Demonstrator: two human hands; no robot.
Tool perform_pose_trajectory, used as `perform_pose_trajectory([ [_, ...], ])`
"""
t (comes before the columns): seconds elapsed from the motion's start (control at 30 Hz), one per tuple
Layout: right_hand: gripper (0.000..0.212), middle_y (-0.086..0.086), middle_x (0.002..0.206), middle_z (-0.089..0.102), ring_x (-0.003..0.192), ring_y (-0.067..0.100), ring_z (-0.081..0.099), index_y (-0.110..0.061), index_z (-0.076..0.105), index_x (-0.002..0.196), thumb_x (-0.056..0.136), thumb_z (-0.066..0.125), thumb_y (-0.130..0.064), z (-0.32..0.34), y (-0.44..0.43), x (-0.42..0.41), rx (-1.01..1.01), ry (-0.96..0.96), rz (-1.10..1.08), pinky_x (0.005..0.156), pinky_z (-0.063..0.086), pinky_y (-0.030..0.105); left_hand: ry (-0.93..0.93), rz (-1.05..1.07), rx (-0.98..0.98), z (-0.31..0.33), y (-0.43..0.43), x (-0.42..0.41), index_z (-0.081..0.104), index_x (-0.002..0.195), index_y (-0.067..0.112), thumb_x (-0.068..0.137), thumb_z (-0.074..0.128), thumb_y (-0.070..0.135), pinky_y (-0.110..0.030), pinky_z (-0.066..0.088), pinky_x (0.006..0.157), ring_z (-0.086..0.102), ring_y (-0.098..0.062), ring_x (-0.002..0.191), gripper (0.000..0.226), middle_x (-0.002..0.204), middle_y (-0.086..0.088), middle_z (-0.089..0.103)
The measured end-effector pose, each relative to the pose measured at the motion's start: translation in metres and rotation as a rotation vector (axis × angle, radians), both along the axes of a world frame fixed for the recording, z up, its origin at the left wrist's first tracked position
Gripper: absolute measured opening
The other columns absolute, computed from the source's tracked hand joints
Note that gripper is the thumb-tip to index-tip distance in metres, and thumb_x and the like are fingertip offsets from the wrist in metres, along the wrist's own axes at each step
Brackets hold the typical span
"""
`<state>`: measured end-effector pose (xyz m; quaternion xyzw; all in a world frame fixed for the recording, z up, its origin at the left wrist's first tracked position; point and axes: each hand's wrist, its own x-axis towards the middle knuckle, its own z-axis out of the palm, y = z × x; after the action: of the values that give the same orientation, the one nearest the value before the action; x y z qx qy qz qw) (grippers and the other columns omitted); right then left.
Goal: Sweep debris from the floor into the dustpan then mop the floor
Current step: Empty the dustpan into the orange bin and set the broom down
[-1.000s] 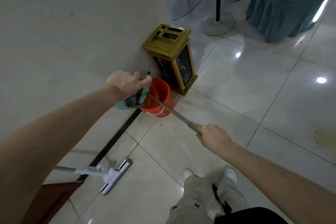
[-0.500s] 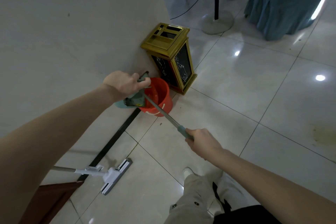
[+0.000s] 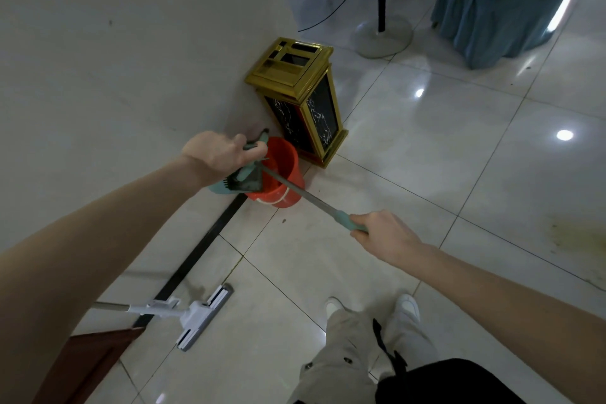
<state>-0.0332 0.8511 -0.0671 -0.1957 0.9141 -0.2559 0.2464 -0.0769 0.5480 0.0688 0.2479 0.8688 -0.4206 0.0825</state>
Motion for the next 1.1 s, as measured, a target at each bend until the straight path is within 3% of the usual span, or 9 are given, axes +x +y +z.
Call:
perform_pose_trajectory([
  [0.1, 0.029, 0.003, 0.076, 0.059, 0.050, 0.013, 0.052, -0.026, 0.063, 0.123, 0.095, 0.055, -0.029, -0.002, -0.014, 0.012, -0.075, -0.016, -0.004, 0.044, 0.035, 0.019, 0.000, 0.018, 0.022, 0.005, -0.003, -0.005, 0.018, 0.139, 0.023, 0.097, 0.034, 0.018, -0.030, 0.042, 0.049, 0.061, -0.027, 0.069, 0.046, 0.098, -0.009, 0.051],
  [0.2, 0.038, 0.015, 0.092, 0.064, 0.082, 0.033, 0.064, -0.026, 0.053, 0.134, 0.096, 0.052, -0.029, -0.010, -0.026, 0.020, 0.024, 0.048, 0.071, 0.061, 0.042, 0.030, -0.006, 0.055, 0.018, 0.010, -0.010, -0.007, 0.016, 0.139, 0.023, 0.097, 0.034, 0.011, -0.032, 0.049, 0.053, 0.062, -0.028, 0.071, 0.048, 0.100, -0.010, 0.051],
  [0.27, 0.046, 0.017, 0.096, 0.063, 0.087, 0.036, 0.064, -0.027, 0.039, 0.144, 0.098, 0.046, -0.025, -0.017, -0.022, 0.019, 0.124, 0.120, 0.137, 0.061, 0.041, 0.035, -0.007, 0.066, 0.000, 0.012, -0.017, -0.004, 0.013, 0.137, 0.024, 0.096, 0.035, 0.008, -0.034, 0.052, 0.054, 0.062, -0.028, 0.069, 0.049, 0.099, -0.009, 0.051],
  [0.47, 0.039, 0.009, 0.081, 0.056, 0.077, 0.031, 0.064, -0.026, 0.047, 0.138, 0.099, 0.046, -0.029, -0.018, 0.007, -0.001, 0.212, 0.159, 0.094, 0.057, 0.039, 0.032, -0.008, 0.047, -0.021, 0.012, -0.025, 0.009, 0.007, 0.131, 0.024, 0.095, 0.038, 0.008, -0.032, 0.045, 0.048, 0.059, -0.025, 0.065, 0.050, 0.097, -0.007, 0.052],
  [0.7, 0.032, 0.007, 0.080, 0.064, 0.059, 0.020, 0.055, -0.028, 0.062, 0.126, 0.094, 0.057, -0.029, -0.009, -0.002, 0.008, -0.073, 0.000, -0.094, 0.054, 0.047, 0.030, -0.010, 0.007, -0.020, 0.018, -0.026, 0.004, 0.010, 0.136, 0.023, 0.094, 0.030, 0.004, -0.031, 0.049, 0.052, 0.060, -0.025, 0.066, 0.050, 0.096, -0.007, 0.051],
  [0.83, 0.029, -0.006, 0.063, 0.054, 0.039, 0.001, 0.042, -0.032, 0.066, 0.121, 0.093, 0.060, -0.027, -0.007, -0.020, 0.016, -0.215, -0.022, -0.141, 0.032, 0.033, 0.010, -0.013, -0.007, -0.013, 0.018, -0.024, 0.004, 0.013, 0.137, 0.023, 0.092, 0.024, 0.005, -0.031, 0.051, 0.055, 0.061, -0.025, 0.070, 0.050, 0.098, -0.008, 0.051],
  [0.9, 0.029, -0.003, 0.068, 0.056, 0.047, 0.008, 0.051, -0.028, 0.064, 0.122, 0.093, 0.058, -0.026, -0.008, -0.030, 0.019, -0.203, -0.019, -0.106, 0.039, 0.038, 0.017, 0.001, 0.010, -0.001, 0.017, -0.022, 0.005, 0.016, 0.137, 0.023, 0.093, 0.026, 0.004, -0.031, 0.051, 0.056, 0.062, -0.026, 0.071, 0.049, 0.099, -0.008, 0.051],
  [1.0, 0.038, 0.014, 0.091, 0.065, 0.083, 0.033, 0.064, -0.027, 0.054, 0.134, 0.096, 0.053, -0.028, -0.014, -0.032, 0.025, -0.031, 0.046, 0.014, 0.061, 0.044, 0.031, 0.009, 0.035, 0.023, 0.017, -0.021, 0.006, 0.011, 0.133, 0.024, 0.094, 0.026, 0.006, -0.032, 0.051, 0.055, 0.063, -0.027, 0.073, 0.045, 0.099, -0.009, 0.052],
  [1.1, 0.043, 0.018, 0.099, 0.064, 0.091, 0.036, 0.064, -0.027, 0.044, 0.142, 0.099, 0.046, -0.027, -0.020, -0.017, 0.020, 0.122, 0.111, 0.091, 0.066, 0.046, 0.036, 0.014, 0.055, 0.026, 0.020, -0.024, 0.008, 0.010, 0.134, 0.024, 0.094, 0.026, 0.008, -0.032, 0.048, 0.052, 0.062, -0.028, 0.072, 0.045, 0.099, -0.008, 0.052],
])
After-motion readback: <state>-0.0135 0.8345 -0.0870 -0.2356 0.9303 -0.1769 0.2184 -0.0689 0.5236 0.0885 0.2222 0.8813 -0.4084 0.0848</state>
